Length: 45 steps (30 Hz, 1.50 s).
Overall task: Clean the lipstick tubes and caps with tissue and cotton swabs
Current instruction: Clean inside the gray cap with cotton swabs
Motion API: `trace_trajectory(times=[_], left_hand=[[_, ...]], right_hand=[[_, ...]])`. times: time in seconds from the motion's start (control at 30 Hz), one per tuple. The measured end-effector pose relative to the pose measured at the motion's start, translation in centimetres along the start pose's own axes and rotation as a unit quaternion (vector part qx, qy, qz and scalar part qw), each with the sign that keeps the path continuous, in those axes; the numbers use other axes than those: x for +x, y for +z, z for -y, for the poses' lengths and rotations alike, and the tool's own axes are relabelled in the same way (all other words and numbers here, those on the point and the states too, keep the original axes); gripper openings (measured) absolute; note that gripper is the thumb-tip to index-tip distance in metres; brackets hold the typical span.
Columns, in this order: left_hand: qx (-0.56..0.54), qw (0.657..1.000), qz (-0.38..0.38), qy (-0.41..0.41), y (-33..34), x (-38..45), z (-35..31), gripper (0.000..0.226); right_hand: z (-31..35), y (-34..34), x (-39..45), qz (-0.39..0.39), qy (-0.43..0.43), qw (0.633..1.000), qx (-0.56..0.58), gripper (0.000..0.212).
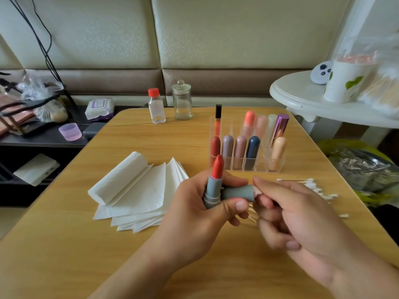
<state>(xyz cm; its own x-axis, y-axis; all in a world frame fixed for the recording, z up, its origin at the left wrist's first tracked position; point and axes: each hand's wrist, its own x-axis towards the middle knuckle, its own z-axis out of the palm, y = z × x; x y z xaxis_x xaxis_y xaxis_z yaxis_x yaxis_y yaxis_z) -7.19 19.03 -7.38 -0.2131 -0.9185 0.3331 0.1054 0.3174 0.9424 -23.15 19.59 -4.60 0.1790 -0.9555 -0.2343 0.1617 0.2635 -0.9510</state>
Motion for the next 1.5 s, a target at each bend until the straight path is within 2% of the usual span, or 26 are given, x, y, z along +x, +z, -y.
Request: trace_trajectory(times=[0.07,0.13,0.17,0.23,0.27,0.37,0.57,0.67,0.77,0.87,0.97,1.23,1.37,1.43,1.5], left_hand=[[-0.02,1.0,0.001,-0.014,0.1,0.2,0.0,0.016],[-0.042,0.999,0.001,-0.029,0.1,0.3,-0.1,0.018],[-0.053,0.998,0.0,-0.035,0.1,0.3,-0.2,0.02],[-0.08,0.996,0.004,-0.049,0.0,0.3,-0.2,0.022],[-0.095,0.994,0.012,-0.057,-0.1,0.3,-0.2,0.023],[-0.117,0.99,0.046,-0.067,-0.3,0.2,0.0,0.023],[-0.053,0.995,0.082,-0.028,-0.5,0.1,0.1,0.017],[-0.055,0.996,0.065,-0.009,-0.3,0.0,0.3,0.021],[-0.054,0.997,0.05,0.006,-0.2,-0.1,0.4,0.015],[-0.07,0.996,0.041,0.02,-0.2,-0.1,0.3,0.005],[-0.089,0.995,0.029,0.027,0.0,-0.1,0.4,0.006],[-0.113,0.993,-0.03,0.034,0.1,0.1,0.3,0.011],[-0.108,0.993,-0.039,0.004,-0.1,0.3,0.0,0.005],[-0.121,0.991,-0.052,-0.013,-0.2,0.4,-0.1,0.007],[-0.13,0.99,-0.053,-0.02,-0.3,0.4,-0.1,0.013]], right_hand=[[0.1,-0.2,0.2,0.012,-0.017,1.0,0.004,0.054],[-0.1,-0.7,0.3,0.009,-0.117,0.991,-0.068,0.065],[-0.1,-1.0,0.4,0.008,-0.186,0.973,-0.132,0.067],[0.0,-1.2,0.3,0.012,-0.308,0.925,-0.222,0.044],[0.0,-1.3,0.2,0.017,-0.334,0.915,-0.227,0.031],[0.3,-1.0,0.1,0.016,-0.319,0.923,-0.216,0.019],[0.0,-0.6,0.0,-0.023,-0.288,0.922,-0.259,0.022],[-0.1,-0.4,0.0,-0.019,-0.261,0.946,-0.19,0.024],[0.0,-0.1,-0.1,0.008,-0.234,0.966,-0.111,0.021],[0.1,0.2,-0.2,0.01,-0.239,0.968,-0.071,0.012],[0.3,0.4,-0.2,0.01,-0.254,0.965,-0.065,0.008],[-0.3,1.6,-0.3,-0.017,-0.234,0.972,-0.006,0.024],[-1.6,1.3,0.0,-0.017,-0.32,0.94,-0.116,0.017],[-2.0,1.1,0.1,-0.022,-0.371,0.908,-0.192,0.01],[-2.1,0.5,0.1,-0.047,-0.419,0.871,-0.252,0.012]])
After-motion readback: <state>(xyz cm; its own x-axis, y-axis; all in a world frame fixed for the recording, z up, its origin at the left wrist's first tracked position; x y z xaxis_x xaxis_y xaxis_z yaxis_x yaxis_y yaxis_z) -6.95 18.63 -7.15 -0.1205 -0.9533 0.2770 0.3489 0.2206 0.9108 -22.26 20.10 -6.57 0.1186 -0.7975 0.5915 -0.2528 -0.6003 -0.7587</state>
